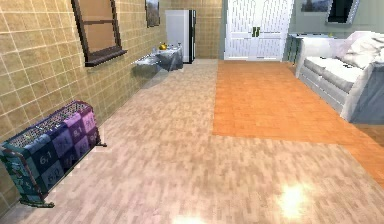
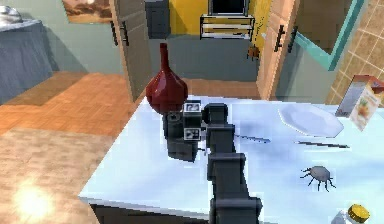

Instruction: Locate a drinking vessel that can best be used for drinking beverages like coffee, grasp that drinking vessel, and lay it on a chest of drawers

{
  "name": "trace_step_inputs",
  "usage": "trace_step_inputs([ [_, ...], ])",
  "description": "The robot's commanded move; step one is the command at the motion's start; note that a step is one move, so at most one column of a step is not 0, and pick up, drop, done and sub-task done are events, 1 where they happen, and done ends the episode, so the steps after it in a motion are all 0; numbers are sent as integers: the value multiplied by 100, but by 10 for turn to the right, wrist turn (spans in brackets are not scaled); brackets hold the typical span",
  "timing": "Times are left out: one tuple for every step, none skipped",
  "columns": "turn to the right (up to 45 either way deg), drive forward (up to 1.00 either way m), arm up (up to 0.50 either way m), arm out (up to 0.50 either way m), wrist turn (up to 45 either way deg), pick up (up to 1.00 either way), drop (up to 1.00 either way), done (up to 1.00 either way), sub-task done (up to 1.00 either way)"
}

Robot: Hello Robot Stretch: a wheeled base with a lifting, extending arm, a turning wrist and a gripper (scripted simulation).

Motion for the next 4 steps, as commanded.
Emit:
trace_step_inputs([
  [0, 0, 0, 0, 0, 100, 0, 0, 0],
  [0, 0, 8, 0, 0, 0, 0, 0, 0],
  [0, 0, 0, 0, -450, 0, 0, 0, 0],
  [0, 0, 0, 0, -450, 0, 0, 0, 0],
])
